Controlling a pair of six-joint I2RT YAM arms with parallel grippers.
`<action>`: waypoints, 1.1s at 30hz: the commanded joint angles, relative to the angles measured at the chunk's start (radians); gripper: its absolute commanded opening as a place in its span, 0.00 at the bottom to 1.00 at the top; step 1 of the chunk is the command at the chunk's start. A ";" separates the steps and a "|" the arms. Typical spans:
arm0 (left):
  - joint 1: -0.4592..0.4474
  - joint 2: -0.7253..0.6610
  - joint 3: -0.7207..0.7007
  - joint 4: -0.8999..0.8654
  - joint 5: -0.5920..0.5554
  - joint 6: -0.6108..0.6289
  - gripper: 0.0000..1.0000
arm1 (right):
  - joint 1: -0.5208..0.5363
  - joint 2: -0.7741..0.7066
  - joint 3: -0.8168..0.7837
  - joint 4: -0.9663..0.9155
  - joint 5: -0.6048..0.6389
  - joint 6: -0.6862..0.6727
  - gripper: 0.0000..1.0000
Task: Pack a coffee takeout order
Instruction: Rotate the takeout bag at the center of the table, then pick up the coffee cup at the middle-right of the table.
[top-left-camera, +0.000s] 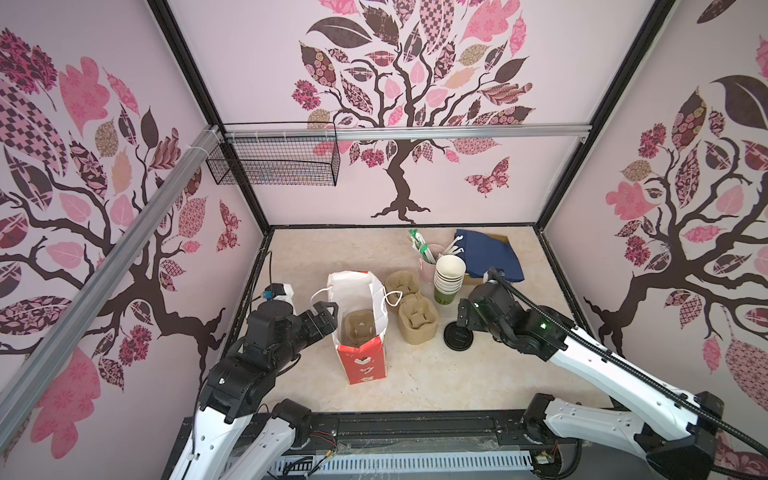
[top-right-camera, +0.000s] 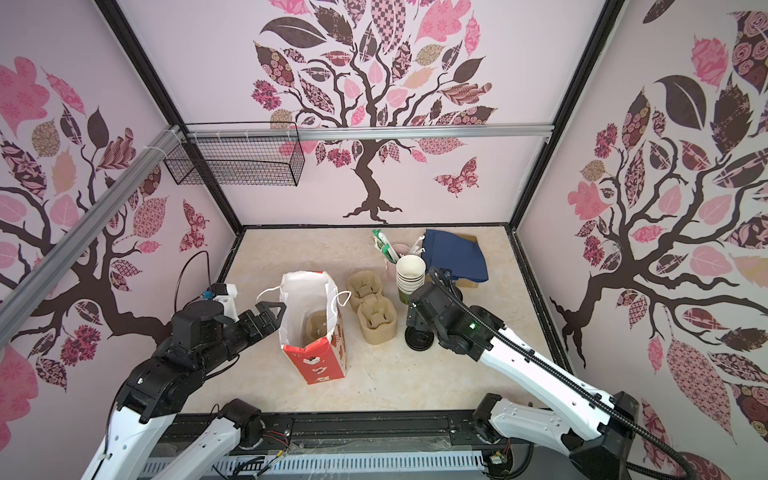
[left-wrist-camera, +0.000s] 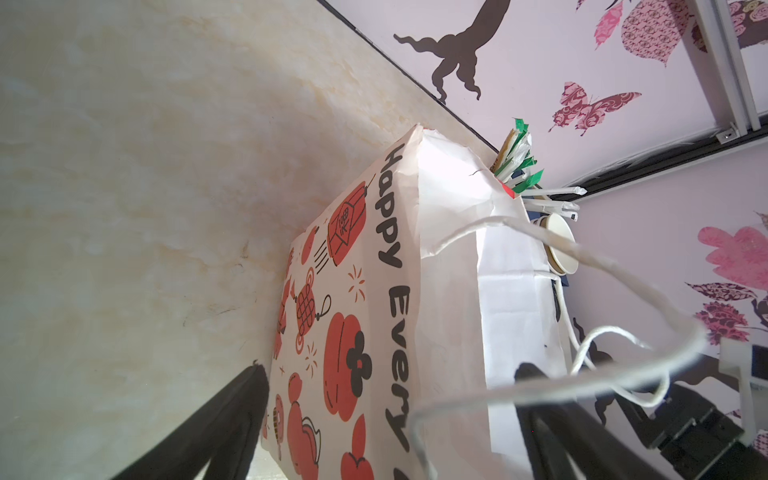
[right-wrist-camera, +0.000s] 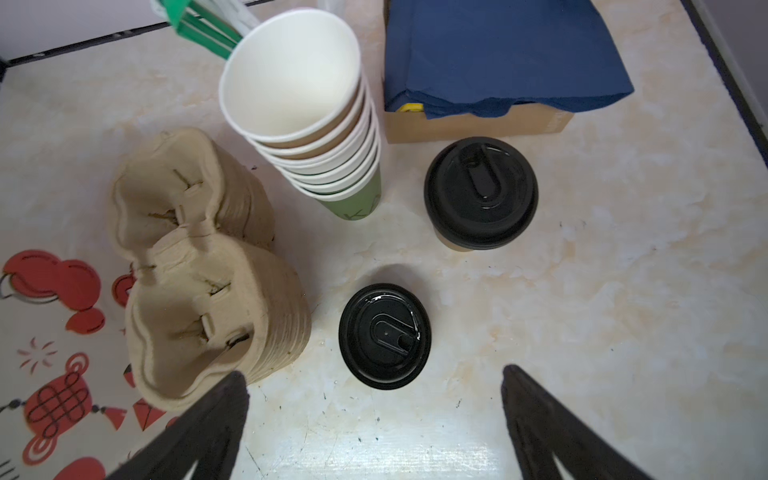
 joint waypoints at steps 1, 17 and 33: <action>0.004 -0.020 0.071 -0.016 -0.048 0.097 0.98 | -0.181 0.061 0.037 -0.063 -0.157 0.002 0.97; 0.005 -0.071 0.058 0.031 -0.167 0.093 0.98 | -0.378 0.295 0.093 0.056 -0.124 -0.233 0.99; 0.004 -0.111 -0.005 0.053 -0.140 0.026 0.98 | -0.463 0.424 0.120 0.118 -0.257 -0.286 0.89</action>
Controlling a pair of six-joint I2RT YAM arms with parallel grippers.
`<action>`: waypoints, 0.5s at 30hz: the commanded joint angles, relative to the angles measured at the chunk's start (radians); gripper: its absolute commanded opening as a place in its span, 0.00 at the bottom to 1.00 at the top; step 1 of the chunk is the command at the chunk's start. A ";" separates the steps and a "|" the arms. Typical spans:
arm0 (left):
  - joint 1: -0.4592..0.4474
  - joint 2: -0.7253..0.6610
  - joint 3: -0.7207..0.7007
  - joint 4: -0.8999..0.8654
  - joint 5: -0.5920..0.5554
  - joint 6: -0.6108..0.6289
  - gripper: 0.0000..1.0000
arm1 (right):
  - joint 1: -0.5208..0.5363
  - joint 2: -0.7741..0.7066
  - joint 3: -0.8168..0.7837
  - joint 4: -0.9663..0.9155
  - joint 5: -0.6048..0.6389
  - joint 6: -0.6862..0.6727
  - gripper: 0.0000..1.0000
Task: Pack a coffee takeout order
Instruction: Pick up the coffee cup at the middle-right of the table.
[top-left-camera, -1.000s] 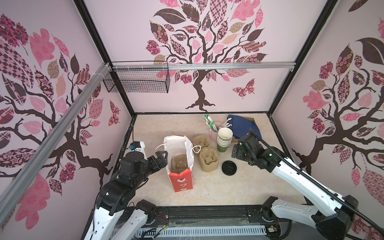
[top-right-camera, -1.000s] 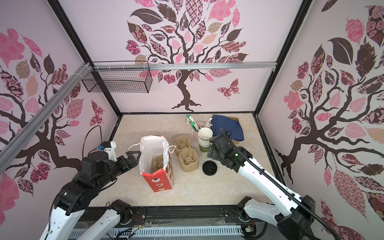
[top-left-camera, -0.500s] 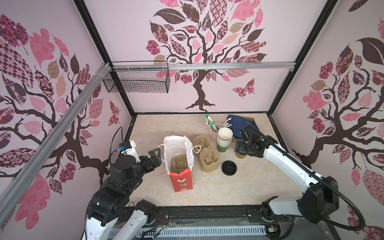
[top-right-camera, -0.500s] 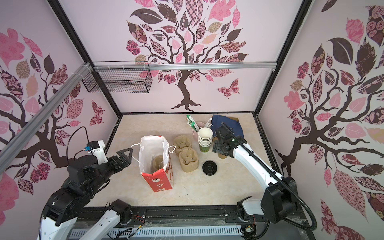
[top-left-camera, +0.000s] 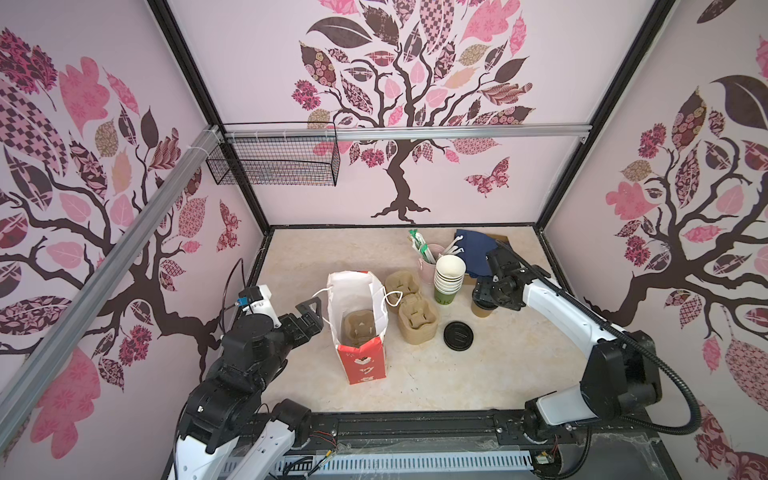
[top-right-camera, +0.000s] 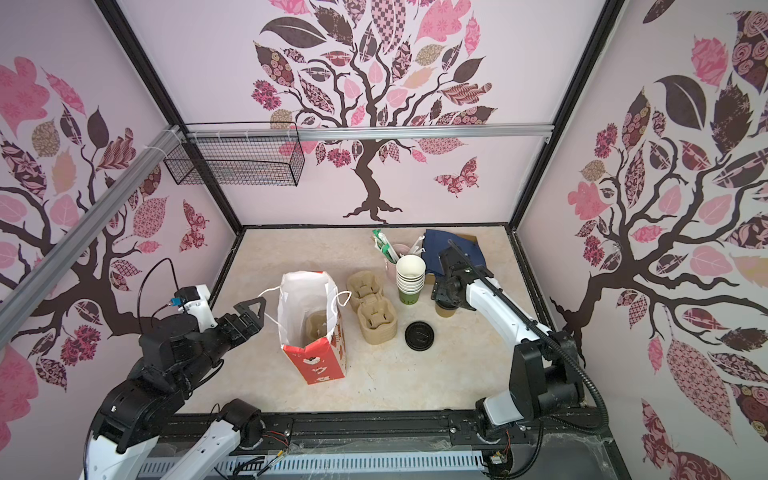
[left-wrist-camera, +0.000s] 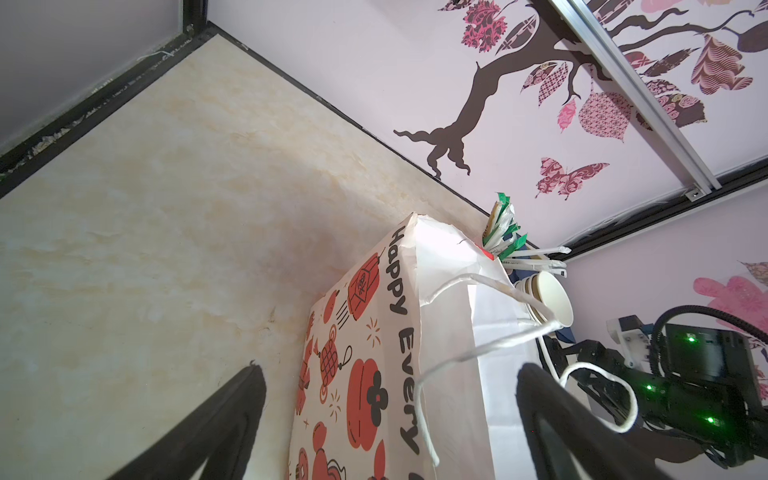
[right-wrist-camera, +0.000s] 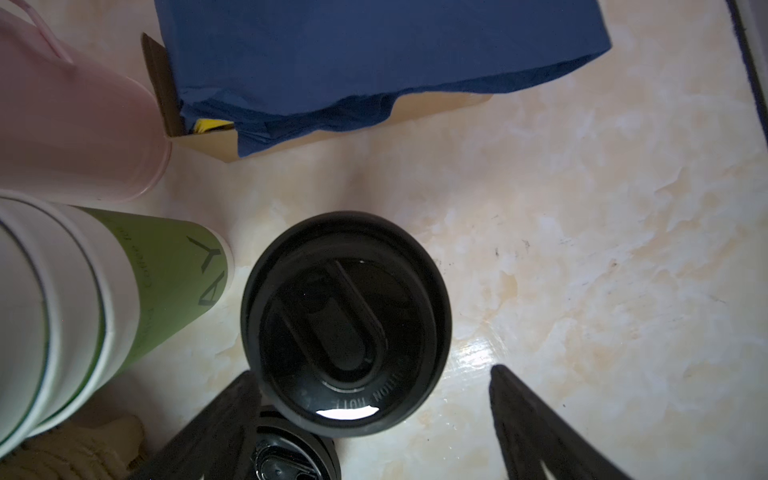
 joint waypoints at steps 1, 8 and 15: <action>0.005 -0.014 -0.023 0.017 0.012 -0.009 0.98 | -0.004 0.040 0.066 -0.009 -0.041 -0.035 0.89; 0.005 -0.022 -0.027 0.016 0.010 -0.012 0.98 | -0.005 0.064 0.087 -0.020 -0.035 -0.055 0.90; 0.005 -0.022 -0.026 0.013 0.009 -0.006 0.98 | -0.005 0.092 0.102 -0.026 -0.023 -0.060 0.90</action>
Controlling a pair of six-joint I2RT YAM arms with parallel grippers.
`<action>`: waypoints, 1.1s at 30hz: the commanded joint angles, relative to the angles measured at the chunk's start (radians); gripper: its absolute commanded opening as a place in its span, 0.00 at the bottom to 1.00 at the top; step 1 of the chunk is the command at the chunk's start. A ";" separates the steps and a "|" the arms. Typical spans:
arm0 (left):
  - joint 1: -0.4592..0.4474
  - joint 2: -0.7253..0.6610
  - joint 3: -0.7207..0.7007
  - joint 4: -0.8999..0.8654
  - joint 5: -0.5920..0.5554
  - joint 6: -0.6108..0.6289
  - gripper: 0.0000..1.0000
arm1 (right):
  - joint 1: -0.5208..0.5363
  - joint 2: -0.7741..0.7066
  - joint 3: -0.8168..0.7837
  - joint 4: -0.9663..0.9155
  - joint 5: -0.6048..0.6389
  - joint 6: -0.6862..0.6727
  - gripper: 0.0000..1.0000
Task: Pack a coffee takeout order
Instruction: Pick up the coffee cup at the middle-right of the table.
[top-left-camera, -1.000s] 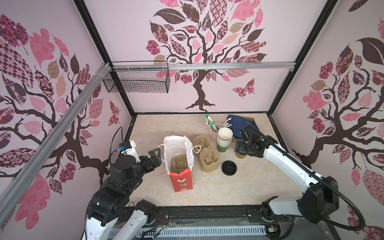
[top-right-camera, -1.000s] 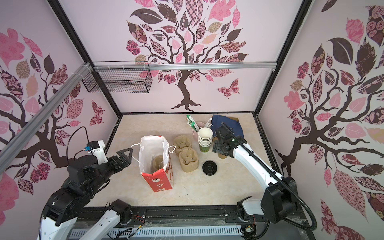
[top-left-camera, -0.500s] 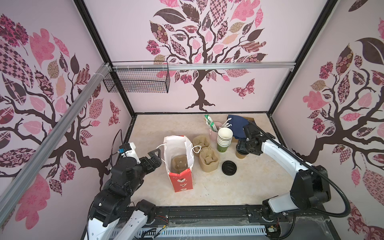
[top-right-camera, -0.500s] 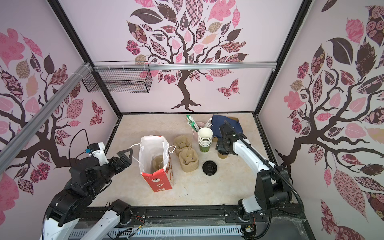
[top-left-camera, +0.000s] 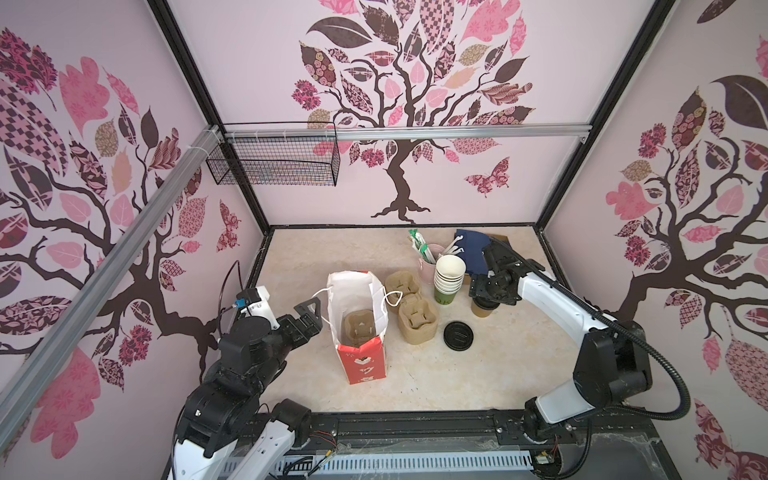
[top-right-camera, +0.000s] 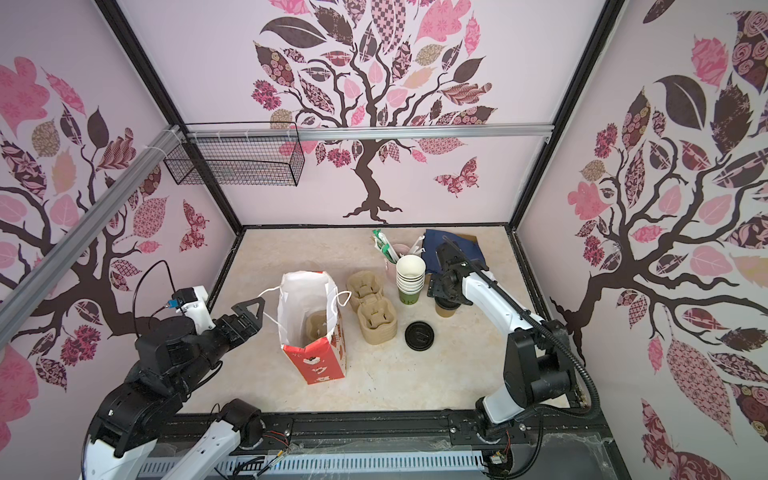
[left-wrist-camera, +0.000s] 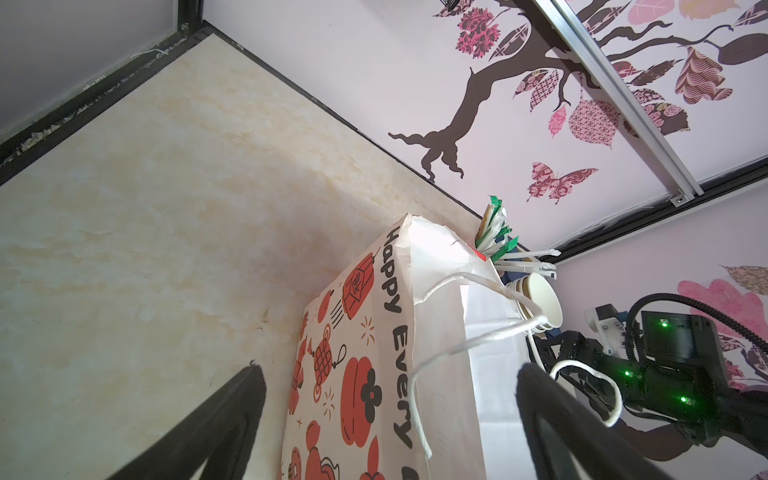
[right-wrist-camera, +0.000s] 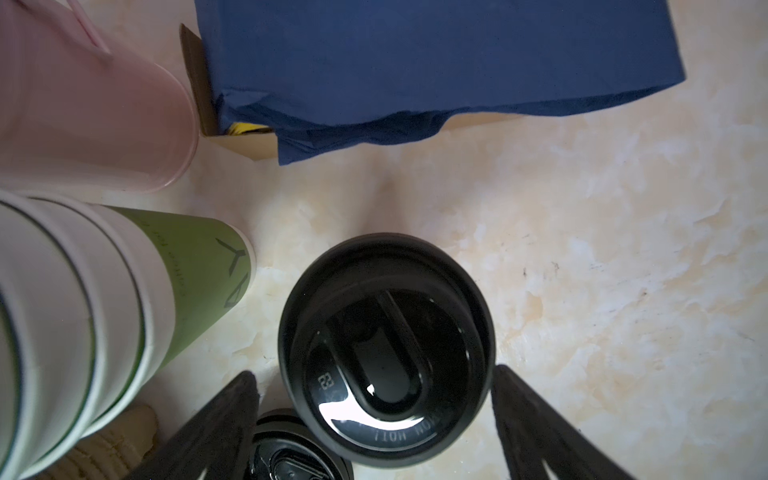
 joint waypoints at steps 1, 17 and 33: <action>0.005 -0.008 -0.023 0.010 0.002 0.005 0.98 | -0.003 0.027 0.041 -0.024 0.015 -0.012 0.91; 0.005 -0.005 -0.021 0.009 -0.003 0.010 0.98 | -0.012 0.048 0.025 -0.023 0.025 -0.019 1.00; 0.005 -0.002 -0.016 0.004 -0.002 0.012 0.98 | -0.033 0.086 0.022 -0.003 -0.030 -0.029 1.00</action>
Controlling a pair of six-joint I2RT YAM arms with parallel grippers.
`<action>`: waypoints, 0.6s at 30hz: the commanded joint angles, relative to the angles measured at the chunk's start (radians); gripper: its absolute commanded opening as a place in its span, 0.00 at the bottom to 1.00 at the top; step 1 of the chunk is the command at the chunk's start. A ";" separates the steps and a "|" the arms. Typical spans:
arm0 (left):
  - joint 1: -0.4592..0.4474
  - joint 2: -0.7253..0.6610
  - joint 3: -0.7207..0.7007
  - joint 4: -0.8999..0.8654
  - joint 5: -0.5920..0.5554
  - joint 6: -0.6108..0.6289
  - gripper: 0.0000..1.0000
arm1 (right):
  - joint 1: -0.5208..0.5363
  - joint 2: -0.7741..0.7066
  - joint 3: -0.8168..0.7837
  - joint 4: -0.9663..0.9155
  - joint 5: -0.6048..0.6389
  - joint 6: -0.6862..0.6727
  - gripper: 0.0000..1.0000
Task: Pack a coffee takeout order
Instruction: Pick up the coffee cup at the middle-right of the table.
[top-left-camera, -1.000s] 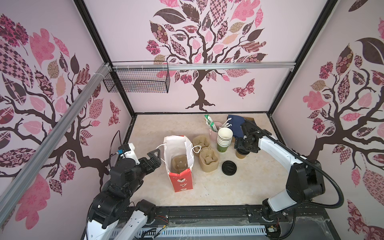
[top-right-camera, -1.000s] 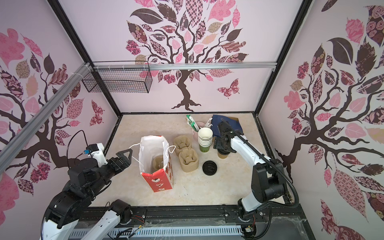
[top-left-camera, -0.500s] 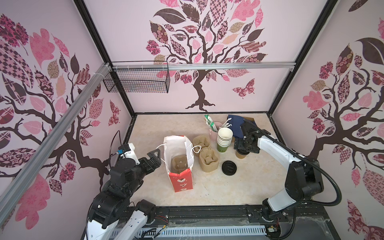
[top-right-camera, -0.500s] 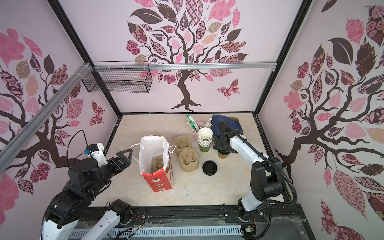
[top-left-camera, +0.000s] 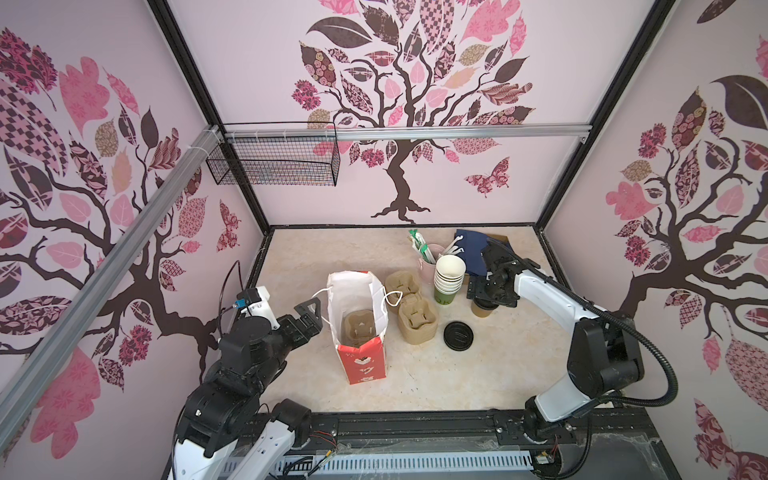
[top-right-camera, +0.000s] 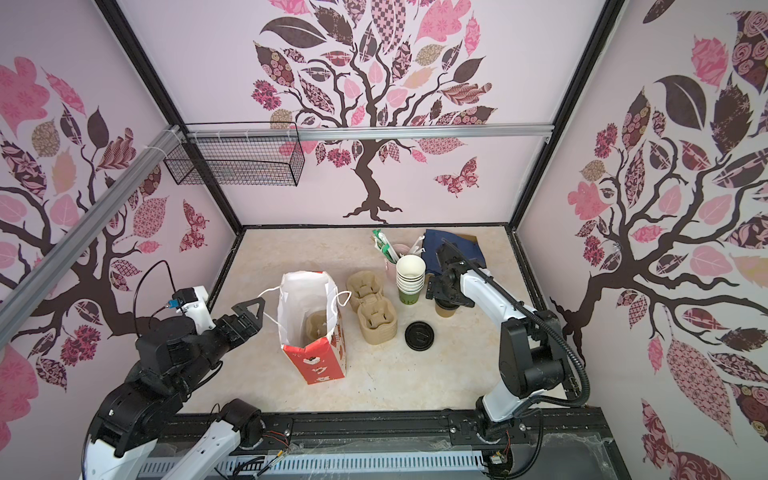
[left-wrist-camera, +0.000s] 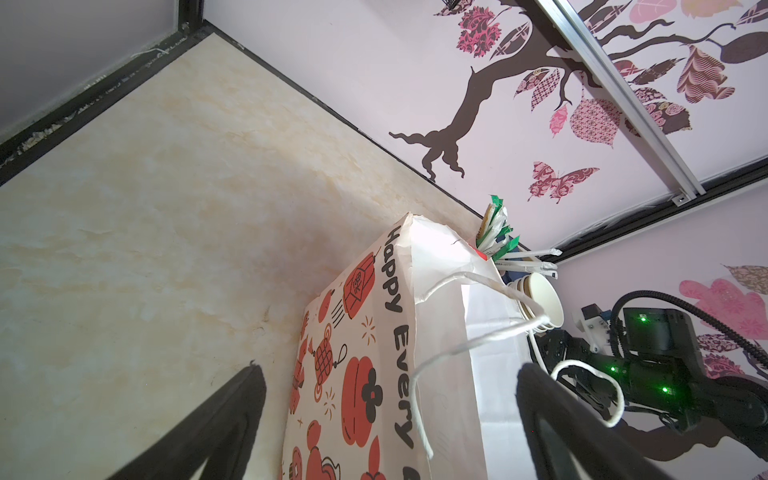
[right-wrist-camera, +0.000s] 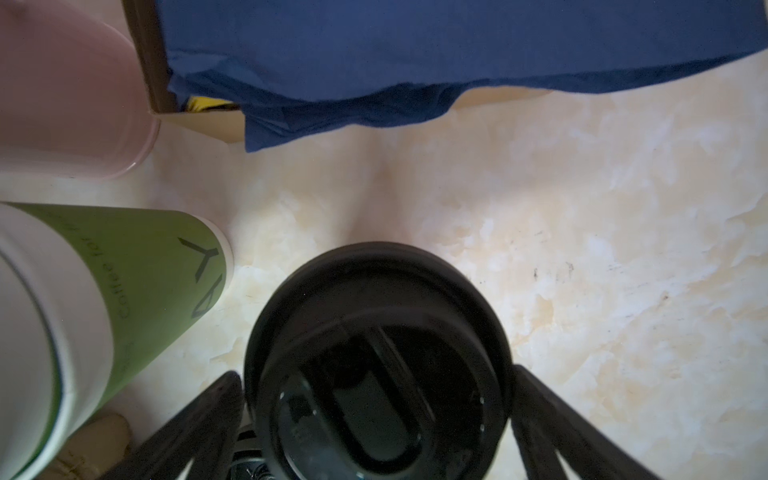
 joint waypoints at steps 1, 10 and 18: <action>0.005 -0.001 -0.014 0.006 -0.002 0.012 0.98 | -0.009 0.030 0.022 -0.004 0.001 -0.006 1.00; 0.005 -0.004 -0.014 0.004 -0.003 0.011 0.98 | -0.012 0.044 0.020 0.002 0.010 -0.007 1.00; 0.005 0.000 -0.009 0.003 -0.007 0.010 0.98 | -0.013 0.039 0.019 0.002 0.017 -0.007 0.97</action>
